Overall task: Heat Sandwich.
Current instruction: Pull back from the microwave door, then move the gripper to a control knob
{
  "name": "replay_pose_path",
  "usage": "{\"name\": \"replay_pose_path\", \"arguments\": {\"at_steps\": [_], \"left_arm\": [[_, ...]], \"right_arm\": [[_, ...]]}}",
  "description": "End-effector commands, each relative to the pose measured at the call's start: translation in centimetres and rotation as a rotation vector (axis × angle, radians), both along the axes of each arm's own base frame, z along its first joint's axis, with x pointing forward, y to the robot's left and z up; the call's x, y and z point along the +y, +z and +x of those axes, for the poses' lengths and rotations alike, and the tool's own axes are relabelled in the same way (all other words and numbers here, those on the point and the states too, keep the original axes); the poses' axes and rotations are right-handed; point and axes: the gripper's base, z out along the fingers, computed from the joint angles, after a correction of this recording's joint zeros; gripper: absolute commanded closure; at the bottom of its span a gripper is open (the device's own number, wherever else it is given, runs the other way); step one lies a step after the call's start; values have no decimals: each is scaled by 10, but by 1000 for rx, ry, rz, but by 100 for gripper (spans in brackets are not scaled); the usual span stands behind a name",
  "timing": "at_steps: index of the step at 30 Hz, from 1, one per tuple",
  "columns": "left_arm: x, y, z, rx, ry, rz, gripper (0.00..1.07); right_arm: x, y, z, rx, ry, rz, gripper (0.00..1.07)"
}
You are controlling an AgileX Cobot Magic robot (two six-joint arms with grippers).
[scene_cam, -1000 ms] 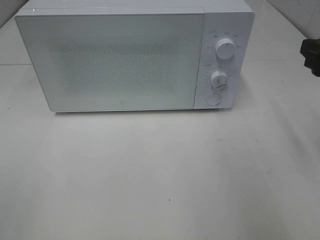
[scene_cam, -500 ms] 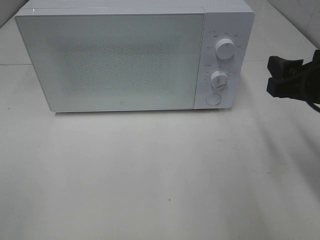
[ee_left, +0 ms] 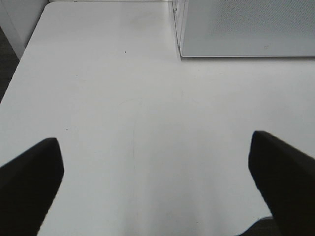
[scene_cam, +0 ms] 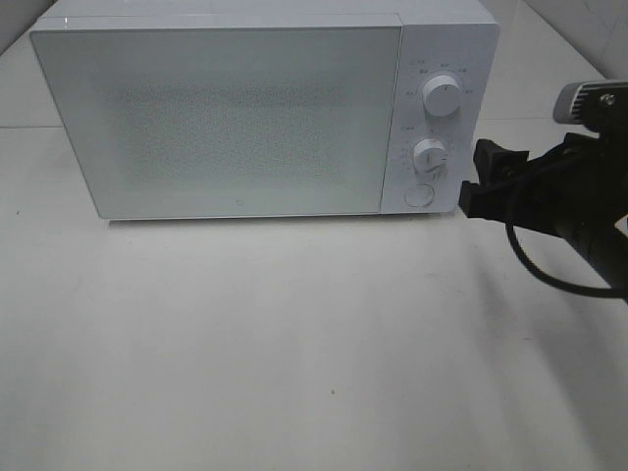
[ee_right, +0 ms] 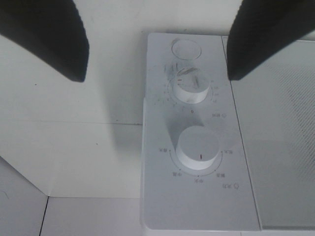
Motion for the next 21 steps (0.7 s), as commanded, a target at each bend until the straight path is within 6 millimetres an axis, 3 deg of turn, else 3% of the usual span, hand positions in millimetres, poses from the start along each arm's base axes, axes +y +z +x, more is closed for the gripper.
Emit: {"name": "replay_pose_path", "arguments": {"at_steps": [1,15,21], "left_arm": [[-1,0,-4,-27,-5,-9,9],[-1,0,-4,-27,-5,-9,9],[-1,0,-4,-27,-5,-9,9]], "right_arm": [[6,-6,-3,-4,-15,-19,32],[23,-28,-13,46,-40,-58,32],[23,-27,-13,38,-40,-58,32]]}}
